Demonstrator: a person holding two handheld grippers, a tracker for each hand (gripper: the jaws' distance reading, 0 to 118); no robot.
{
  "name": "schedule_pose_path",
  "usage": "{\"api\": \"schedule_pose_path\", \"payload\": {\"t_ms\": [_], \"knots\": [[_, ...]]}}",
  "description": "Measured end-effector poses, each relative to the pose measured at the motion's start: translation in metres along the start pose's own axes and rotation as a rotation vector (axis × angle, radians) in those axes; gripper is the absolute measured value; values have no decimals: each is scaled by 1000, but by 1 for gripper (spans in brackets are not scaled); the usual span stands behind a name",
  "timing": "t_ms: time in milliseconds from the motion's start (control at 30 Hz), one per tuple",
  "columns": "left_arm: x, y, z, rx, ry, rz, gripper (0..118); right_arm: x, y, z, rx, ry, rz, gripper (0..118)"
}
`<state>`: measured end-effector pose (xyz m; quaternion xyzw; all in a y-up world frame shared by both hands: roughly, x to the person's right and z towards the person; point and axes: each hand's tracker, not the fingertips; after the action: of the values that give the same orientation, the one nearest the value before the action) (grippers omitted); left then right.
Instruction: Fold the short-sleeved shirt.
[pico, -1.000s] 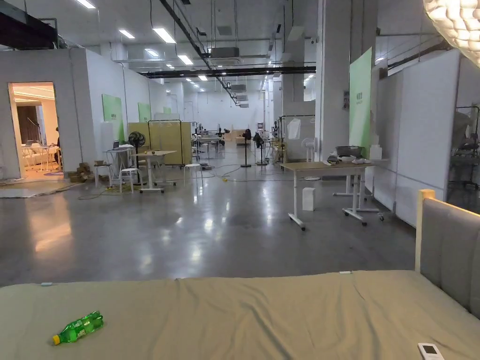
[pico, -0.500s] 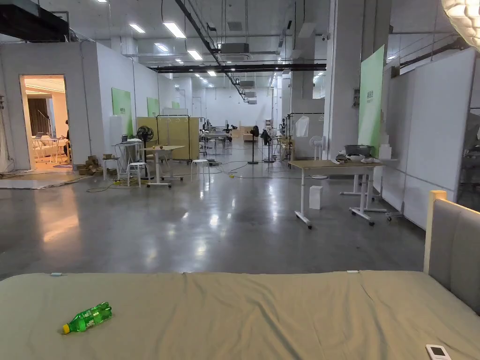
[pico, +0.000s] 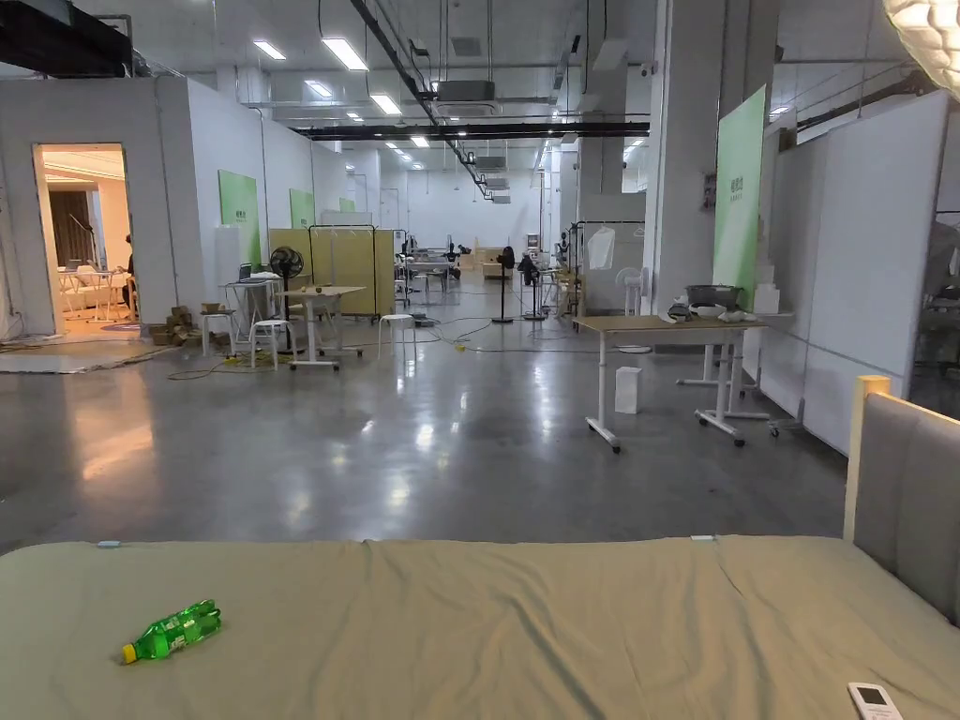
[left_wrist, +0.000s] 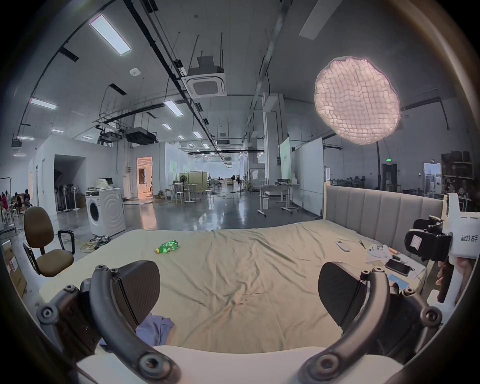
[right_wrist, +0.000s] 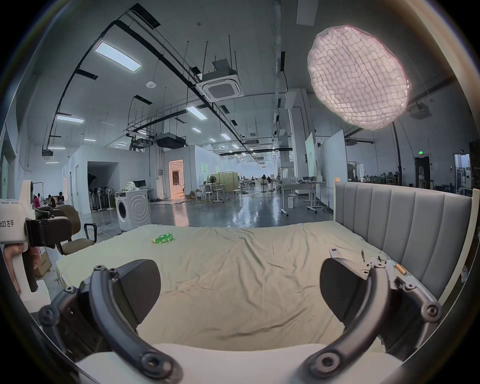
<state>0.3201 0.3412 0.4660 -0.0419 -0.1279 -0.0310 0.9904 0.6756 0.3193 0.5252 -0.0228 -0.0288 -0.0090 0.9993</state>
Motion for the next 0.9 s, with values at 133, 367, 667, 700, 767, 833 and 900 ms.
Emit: {"api": "schedule_pose_path", "payload": {"t_ms": [133,367,667,700,767,833,900], "knots": [[-6,5,-1,17,10,33,118,-1,0,2,16,-11,6,118],[-10,3,-1,8,13,64,118,-1,-1,0,0,-12,9,118],[-9,4,0,4,-4,50,118,-1,3,0,8,3,-6,118],[-8,4,1,4,-5,45,118,-1,3,0,9,5,-5,118],[-8,4,1,6,-4,37,118,-1,3,0,11,4,-5,118],[-7,5,1,4,-5,37,118,-1,3,0,11,2,-4,118],[-8,4,1,3,-7,40,118,-1,3,0,10,-2,-1,118]]}}
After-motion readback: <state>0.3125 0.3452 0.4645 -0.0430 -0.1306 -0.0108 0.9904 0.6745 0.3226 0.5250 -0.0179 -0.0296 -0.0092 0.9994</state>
